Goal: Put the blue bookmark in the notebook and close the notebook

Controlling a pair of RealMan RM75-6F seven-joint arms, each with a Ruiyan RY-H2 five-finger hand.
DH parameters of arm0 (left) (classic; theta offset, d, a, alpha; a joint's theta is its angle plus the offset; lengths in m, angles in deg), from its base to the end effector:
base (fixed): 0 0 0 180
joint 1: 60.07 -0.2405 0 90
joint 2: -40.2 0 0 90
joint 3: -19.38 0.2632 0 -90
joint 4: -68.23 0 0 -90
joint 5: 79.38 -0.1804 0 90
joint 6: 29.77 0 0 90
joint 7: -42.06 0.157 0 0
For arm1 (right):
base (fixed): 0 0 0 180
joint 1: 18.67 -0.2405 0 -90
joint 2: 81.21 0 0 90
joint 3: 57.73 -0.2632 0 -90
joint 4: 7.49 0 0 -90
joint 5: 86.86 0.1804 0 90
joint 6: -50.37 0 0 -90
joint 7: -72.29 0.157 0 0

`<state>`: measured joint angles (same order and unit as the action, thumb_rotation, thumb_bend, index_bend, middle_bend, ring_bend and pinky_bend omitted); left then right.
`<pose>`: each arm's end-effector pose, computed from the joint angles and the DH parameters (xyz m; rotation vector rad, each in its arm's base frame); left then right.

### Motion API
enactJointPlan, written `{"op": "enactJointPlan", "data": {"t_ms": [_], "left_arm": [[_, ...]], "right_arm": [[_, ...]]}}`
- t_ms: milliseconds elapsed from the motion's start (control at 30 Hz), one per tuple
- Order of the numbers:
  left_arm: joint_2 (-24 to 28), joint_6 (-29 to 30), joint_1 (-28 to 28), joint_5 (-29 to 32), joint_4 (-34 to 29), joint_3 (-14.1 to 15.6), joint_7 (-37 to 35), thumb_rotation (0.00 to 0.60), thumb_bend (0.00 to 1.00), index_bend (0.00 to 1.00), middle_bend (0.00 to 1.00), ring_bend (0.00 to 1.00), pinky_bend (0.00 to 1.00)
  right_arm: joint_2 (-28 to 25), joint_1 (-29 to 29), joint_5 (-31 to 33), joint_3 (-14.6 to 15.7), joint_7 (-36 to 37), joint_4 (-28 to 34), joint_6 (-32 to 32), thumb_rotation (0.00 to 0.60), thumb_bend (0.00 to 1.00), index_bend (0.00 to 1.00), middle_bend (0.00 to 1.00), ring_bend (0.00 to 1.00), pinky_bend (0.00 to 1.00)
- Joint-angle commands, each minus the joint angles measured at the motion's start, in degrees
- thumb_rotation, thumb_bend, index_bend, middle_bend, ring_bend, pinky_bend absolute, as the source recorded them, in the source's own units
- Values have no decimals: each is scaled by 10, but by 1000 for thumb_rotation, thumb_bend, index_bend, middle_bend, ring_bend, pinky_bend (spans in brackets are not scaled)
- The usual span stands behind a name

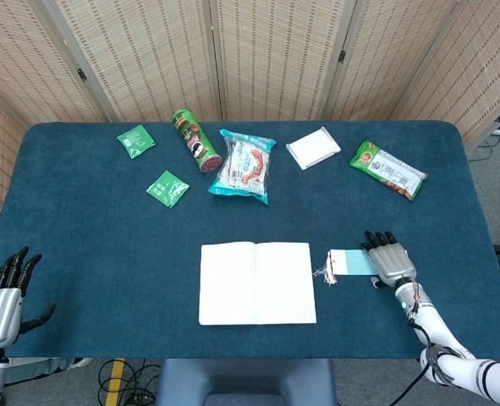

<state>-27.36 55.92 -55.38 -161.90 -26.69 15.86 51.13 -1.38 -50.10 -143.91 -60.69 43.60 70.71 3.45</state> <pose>-0.3021 0.1921 0.1730 -1.3475 -0.8814 -0.8443 -0.3041 -0.3147 0.0488 1.8238 -0.9507 0.3280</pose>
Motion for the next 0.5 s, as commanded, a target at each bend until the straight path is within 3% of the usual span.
{"op": "enactJointPlan", "data": {"t_ms": [33,500], "left_arm": [[1,1,0,0,-1,-1,1,600,253,129,0,13,162],[0,1,-2,1,2,2,-2,600,253,129,0,13,162]], "right_arm": [[1,-1,-3,1,4,-1,-3,600,287,274,11,0,0],[9,2,-10,11,12,-5,-23,600,302,321,45,0,0]]}}
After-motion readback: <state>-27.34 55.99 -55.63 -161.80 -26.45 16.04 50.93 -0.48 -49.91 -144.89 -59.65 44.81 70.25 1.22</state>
